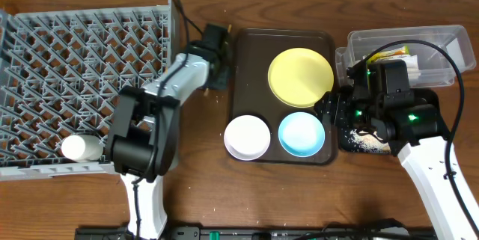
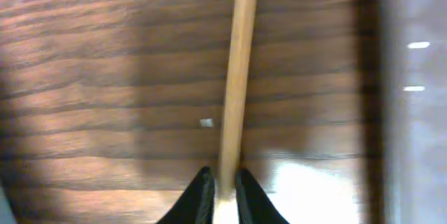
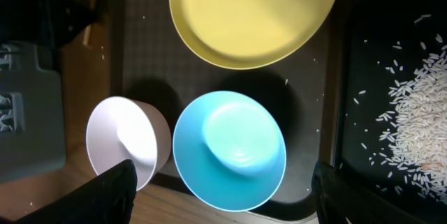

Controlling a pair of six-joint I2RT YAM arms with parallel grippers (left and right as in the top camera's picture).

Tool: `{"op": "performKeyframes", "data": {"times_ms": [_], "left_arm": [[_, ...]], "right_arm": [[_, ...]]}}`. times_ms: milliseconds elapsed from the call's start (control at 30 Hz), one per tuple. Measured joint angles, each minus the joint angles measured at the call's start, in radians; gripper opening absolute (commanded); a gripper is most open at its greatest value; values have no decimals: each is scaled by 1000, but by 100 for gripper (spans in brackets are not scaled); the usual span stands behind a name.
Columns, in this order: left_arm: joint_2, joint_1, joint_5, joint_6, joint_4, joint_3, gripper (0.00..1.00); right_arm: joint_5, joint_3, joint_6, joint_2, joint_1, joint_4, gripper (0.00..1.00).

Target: Sort waste into correct bins and load items into the dishwasher

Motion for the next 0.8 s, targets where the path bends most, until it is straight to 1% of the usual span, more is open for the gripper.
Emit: {"op": "performKeyframes", "data": {"times_ms": [33, 67, 167, 267, 300, 367, 400, 433, 467, 667, 800], "left_arm": [[0, 10, 19, 3, 2, 0, 17], [0, 19, 37, 5, 1, 0, 22], [0, 30, 71, 15, 1, 0, 29], [0, 28, 87, 24, 1, 0, 30], [0, 27, 90, 30, 1, -1, 29], [0, 25, 94, 42, 3, -2, 22], [0, 25, 95, 50, 4, -3, 19], [0, 25, 96, 58, 7, -6, 11], [-2, 25, 97, 61, 10, -8, 8], [-8, 25, 104, 83, -7, -13, 7], [-18, 25, 108, 76, -61, -13, 7]], "right_arm": [[0, 0, 0, 0, 0, 0, 78], [0, 0, 0, 0, 0, 1, 77], [0, 0, 0, 0, 0, 0, 77], [0, 0, 0, 0, 0, 0, 77], [0, 0, 0, 0, 0, 0, 77], [0, 0, 0, 0, 0, -1, 77], [0, 0, 0, 0, 0, -1, 77], [0, 0, 0, 0, 0, -2, 77], [0, 0, 0, 0, 0, -3, 77], [0, 0, 0, 0, 0, -3, 77], [0, 0, 0, 0, 0, -3, 77]]}}
